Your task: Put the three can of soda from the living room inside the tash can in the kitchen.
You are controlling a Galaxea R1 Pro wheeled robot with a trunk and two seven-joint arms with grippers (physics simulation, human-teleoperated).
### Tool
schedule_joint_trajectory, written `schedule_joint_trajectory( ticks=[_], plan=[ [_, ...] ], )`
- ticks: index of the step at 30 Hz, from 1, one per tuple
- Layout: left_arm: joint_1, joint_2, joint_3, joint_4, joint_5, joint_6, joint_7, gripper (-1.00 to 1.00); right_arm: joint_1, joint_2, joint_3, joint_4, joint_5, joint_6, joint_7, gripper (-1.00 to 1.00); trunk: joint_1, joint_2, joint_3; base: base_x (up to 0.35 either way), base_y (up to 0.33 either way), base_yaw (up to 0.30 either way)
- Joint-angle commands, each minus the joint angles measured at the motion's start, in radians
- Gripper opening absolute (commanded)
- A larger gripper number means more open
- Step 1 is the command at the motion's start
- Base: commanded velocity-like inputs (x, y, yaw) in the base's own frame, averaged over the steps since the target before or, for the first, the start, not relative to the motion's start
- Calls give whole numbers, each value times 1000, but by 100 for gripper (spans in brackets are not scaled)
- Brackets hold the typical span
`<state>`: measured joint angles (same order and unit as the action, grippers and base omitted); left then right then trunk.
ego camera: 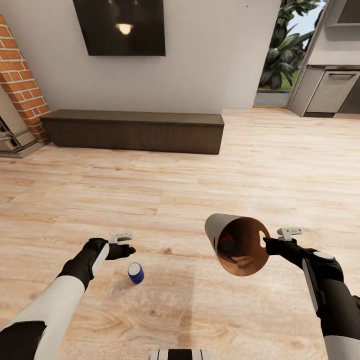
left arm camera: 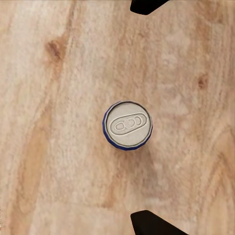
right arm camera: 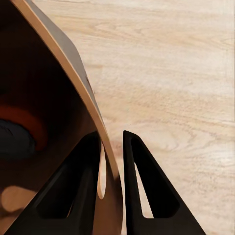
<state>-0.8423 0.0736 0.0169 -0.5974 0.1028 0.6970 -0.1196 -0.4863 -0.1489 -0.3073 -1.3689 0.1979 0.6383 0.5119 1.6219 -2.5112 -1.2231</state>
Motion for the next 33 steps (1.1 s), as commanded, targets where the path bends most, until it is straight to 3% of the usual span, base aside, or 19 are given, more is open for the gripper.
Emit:
schedule_joint_trajectory(
  ticks=[1,12,33],
  plan=[
    [0,0,0,1,0,0,0,100,0,0,2,-1,-18,3,4,-100,0,0,0,0,0,0],
    [0,-1,0,0,0,1,1,100,0,3,14,0,-20,3,2,-100,0,0,0,165,0,0],
    [0,-2,0,-1,5,1,0,100,2,17,41,1,-19,3,-12,-100,0,0,0,13,0,0]
  ],
)
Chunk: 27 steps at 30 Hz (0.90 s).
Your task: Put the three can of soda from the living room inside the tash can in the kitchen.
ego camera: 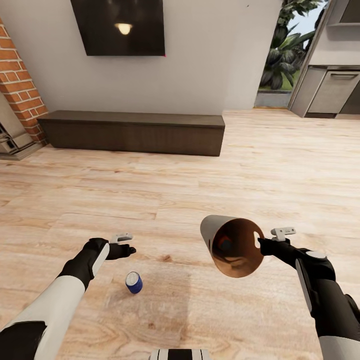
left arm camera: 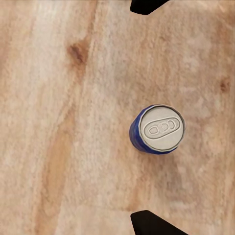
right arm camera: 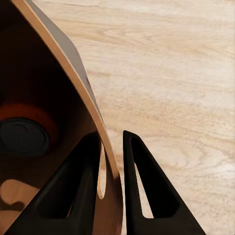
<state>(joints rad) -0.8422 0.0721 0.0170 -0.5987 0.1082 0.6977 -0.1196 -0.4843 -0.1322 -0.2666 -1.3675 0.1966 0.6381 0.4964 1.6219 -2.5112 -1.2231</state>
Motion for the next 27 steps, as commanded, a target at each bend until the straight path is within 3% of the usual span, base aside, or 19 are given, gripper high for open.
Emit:
schedule_joint_trajectory(
  ticks=[1,8,27],
  plan=[
    [0,0,0,0,0,0,0,100,0,3,1,-1,-17,3,3,-100,0,0,0,0,0,0],
    [0,0,1,-1,2,0,1,100,0,6,2,-1,-17,3,1,-100,0,0,0,0,0,0],
    [0,-12,0,0,1,0,1,100,1,8,4,-1,-18,3,1,-100,8,-5,-73,0,0,0]
  ],
)
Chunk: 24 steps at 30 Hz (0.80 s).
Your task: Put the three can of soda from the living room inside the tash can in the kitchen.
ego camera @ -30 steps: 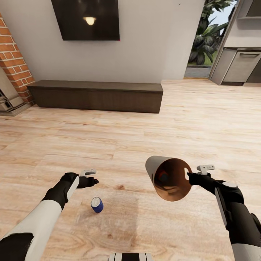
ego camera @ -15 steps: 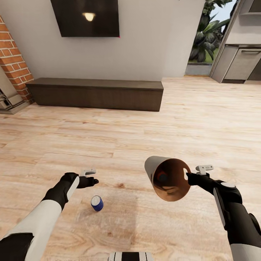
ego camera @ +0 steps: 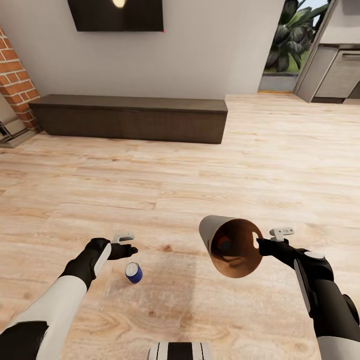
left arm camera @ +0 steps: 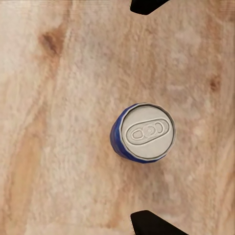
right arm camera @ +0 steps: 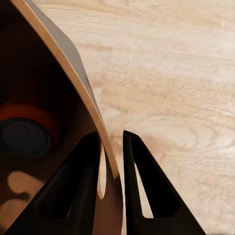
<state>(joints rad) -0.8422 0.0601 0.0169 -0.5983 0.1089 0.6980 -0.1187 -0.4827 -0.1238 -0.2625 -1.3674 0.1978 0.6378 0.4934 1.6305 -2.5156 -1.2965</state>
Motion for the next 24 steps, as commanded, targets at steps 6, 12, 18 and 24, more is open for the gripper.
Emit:
schedule_joint_trajectory(
  ticks=[6,12,18,24],
  plan=[
    [0,0,0,0,0,0,-1,100,0,7,0,-1,-18,3,4,-100,2,-2,-23,0,0,0],
    [0,-1,0,0,0,0,-1,100,0,8,14,-1,-18,3,4,-100,4,-2,-39,0,0,0],
    [0,-1,0,0,0,-1,-1,100,0,10,38,-1,-16,3,-26,-100,6,-3,-54,0,0,0],
    [0,-2,0,0,0,-1,-1,100,0,10,42,-1,-17,3,-53,-100,9,-5,-77,0,0,0]
  ],
)
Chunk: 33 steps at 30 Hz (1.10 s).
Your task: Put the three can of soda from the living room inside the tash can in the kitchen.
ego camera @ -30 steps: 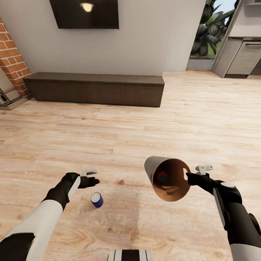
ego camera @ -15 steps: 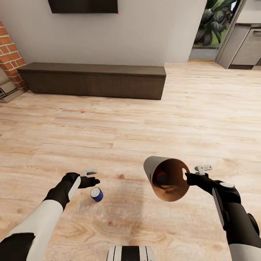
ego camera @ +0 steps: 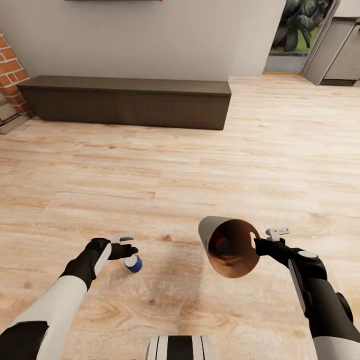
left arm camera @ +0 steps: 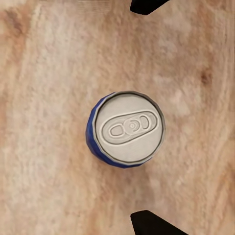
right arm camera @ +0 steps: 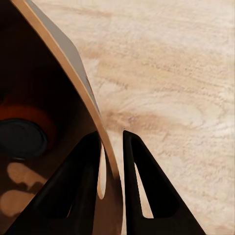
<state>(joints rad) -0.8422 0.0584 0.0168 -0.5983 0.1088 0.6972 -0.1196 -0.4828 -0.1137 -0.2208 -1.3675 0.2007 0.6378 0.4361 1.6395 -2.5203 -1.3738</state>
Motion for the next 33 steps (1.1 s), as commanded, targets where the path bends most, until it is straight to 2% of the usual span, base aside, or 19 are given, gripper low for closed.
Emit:
schedule_joint_trajectory(
  ticks=[1,3,19,33],
  plan=[
    [0,0,0,0,0,0,0,100,0,0,1,-1,-20,3,2,-100,0,0,-4,0,0,0],
    [0,0,0,0,0,0,0,100,0,0,4,-1,-20,3,0,-100,1,-1,-12,0,0,0],
    [1,1,0,-1,0,-1,-7,100,0,6,8,-1,-17,2,-5,-100,1,-1,-12,4,0,0],
    [1,2,0,-4,0,-1,-11,100,0,6,8,-1,-19,2,-5,-100,1,-1,-12,101,31,0]
  ],
)
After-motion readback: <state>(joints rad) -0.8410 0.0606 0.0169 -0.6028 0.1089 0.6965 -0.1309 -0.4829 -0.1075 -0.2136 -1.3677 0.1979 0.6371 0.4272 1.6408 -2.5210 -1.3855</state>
